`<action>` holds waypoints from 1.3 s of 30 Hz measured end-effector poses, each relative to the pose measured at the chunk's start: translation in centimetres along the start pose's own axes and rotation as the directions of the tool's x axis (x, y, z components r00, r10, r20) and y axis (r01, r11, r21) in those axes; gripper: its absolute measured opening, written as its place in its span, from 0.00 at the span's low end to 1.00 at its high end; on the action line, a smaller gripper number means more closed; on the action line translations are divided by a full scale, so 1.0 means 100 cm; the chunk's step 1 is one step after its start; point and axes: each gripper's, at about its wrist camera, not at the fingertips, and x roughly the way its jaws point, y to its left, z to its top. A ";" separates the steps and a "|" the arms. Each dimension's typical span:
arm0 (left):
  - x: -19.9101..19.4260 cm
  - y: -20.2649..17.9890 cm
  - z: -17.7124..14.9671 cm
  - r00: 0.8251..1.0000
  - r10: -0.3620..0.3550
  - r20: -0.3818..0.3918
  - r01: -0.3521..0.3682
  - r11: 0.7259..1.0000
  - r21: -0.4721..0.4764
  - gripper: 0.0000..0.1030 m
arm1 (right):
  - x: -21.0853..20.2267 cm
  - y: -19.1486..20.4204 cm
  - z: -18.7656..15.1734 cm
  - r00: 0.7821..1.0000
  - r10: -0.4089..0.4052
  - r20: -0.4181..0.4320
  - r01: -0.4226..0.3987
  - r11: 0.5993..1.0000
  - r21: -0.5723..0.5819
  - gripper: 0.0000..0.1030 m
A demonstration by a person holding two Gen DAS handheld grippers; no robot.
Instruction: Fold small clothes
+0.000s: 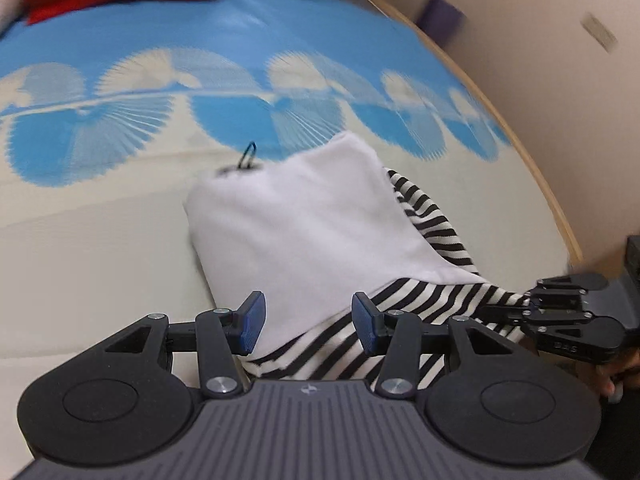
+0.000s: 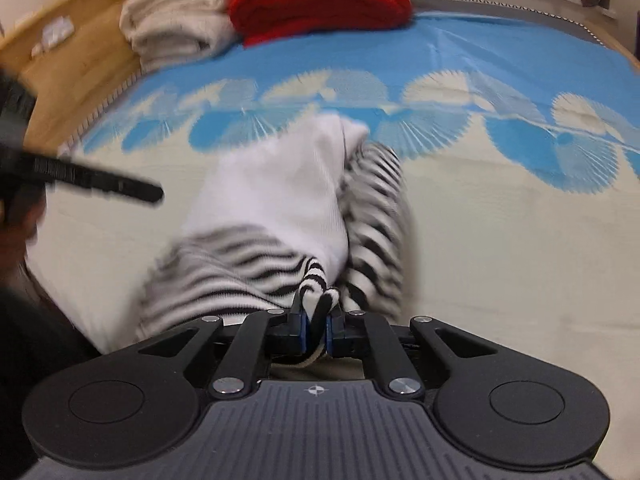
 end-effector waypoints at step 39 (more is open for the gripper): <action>0.035 0.030 0.032 0.993 0.114 -0.037 -0.119 0.979 -0.168 0.64 | 0.051 -0.074 0.073 0.894 -0.058 0.444 -0.181 0.860 0.478 0.02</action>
